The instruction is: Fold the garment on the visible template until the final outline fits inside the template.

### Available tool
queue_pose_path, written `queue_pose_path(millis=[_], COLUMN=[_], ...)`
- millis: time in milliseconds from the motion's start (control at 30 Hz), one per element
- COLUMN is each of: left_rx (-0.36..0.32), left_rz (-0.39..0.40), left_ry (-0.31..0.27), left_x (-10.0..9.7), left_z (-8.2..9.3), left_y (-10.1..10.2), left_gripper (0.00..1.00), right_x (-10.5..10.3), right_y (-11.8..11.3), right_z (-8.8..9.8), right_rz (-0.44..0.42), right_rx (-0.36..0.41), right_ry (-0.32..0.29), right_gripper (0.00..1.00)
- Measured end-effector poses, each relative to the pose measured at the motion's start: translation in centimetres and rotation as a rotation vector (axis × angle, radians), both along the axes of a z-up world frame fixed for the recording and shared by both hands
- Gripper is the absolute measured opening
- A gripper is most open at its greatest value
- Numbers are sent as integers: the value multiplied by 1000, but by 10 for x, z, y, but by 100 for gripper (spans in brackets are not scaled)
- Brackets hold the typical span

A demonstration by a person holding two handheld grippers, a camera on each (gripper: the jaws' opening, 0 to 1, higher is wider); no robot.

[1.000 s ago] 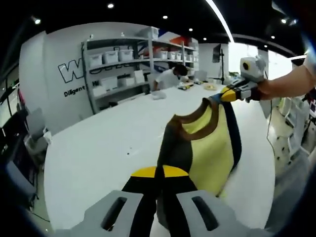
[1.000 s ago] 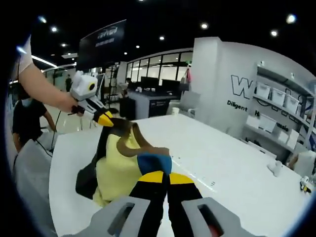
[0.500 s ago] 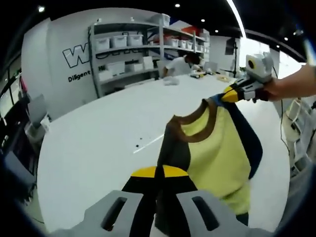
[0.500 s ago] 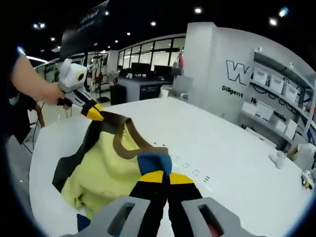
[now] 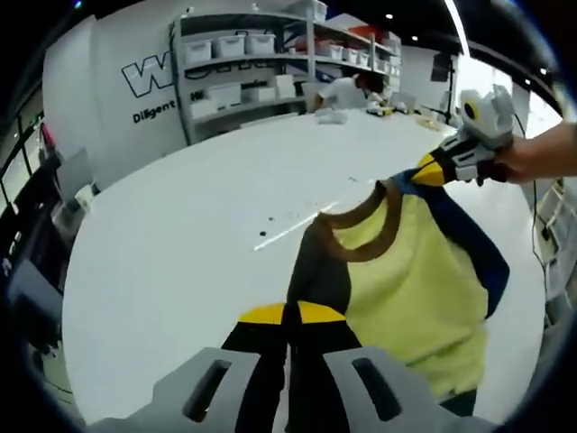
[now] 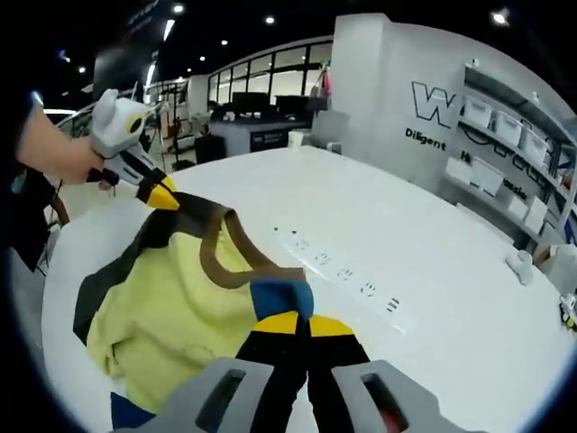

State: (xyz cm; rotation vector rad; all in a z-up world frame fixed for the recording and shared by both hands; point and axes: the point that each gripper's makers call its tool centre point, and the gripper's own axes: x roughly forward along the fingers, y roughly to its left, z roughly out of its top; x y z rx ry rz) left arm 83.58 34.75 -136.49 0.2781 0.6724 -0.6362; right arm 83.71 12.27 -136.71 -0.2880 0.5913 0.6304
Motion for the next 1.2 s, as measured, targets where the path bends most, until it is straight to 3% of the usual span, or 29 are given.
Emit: queue_pose_path(millis=[67, 167, 300, 367, 467, 600, 767, 900, 1200], left_rx=[3, -14, -34, -66, -60, -92, -96, -79, 1], left_rz=[15, 19, 10, -16, -67, -129, -243, -308, -418], left_ry=[-12, -17, -15, -13, -32, -30, 2, 15, 84], left_x=[1, -2, -14, -26, -48, -87, -145, -177, -222], left_z=[2, 6, 10, 12, 13, 9, -7, -17, -52], left_y=[3, 4, 4, -4, -14, -30, -53, -66, -87], left_gripper=[5, 13, 13, 14, 16, 18, 19, 21, 28], right_x=[1, -1, -19, -30, -52, -90, -143, -175, -200], right_y=[-2, -1, -1, 3, 15, 27, 48, 62, 65], right_z=[1, 7, 10, 10, 12, 6, -3, -14, -41], right_rz=[-8, -13, 10, 27, 61, 104, 172, 207, 200], right_rx=[-10, 13, 16, 27, 94, 103, 123, 158, 130], right_ry=[-12, -38, -47, -37, -30, -18, 5, 54, 99], right_gripper=[0, 14, 7, 7, 8, 7, 8, 10, 17])
